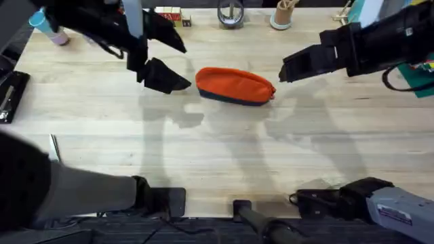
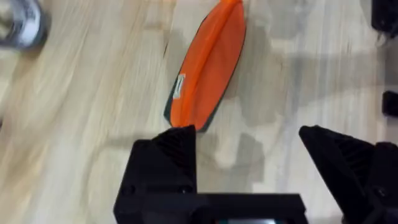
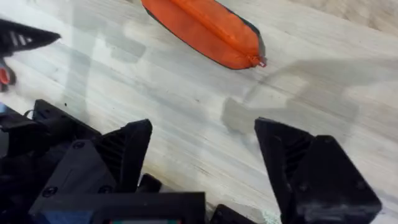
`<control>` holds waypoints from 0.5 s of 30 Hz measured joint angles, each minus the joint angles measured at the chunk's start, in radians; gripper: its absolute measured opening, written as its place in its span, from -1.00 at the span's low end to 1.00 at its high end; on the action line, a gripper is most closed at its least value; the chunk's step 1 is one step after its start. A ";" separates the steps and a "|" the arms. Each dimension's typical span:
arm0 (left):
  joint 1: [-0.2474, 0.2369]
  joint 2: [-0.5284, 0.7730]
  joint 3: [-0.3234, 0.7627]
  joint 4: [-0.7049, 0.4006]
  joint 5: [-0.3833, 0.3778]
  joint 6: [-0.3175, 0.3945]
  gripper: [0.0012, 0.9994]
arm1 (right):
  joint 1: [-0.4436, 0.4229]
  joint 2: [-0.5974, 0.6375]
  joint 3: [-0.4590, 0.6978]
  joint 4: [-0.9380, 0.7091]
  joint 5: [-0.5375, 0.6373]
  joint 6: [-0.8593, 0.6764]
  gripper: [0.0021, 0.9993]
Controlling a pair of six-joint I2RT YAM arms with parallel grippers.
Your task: Unzip the bag, pick up the pens from the table one at a time and place them inside, then zip the bag closed.
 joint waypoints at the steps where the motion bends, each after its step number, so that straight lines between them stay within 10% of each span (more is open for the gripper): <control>1: 0.000 -0.019 0.000 0.000 -0.013 -0.039 1.00 | 0.000 0.000 0.000 0.000 0.000 0.000 1.00; 15: 0.000 -0.252 0.000 -0.007 -0.151 -0.726 0.99 | 0.000 0.000 0.000 -0.029 0.000 0.000 1.00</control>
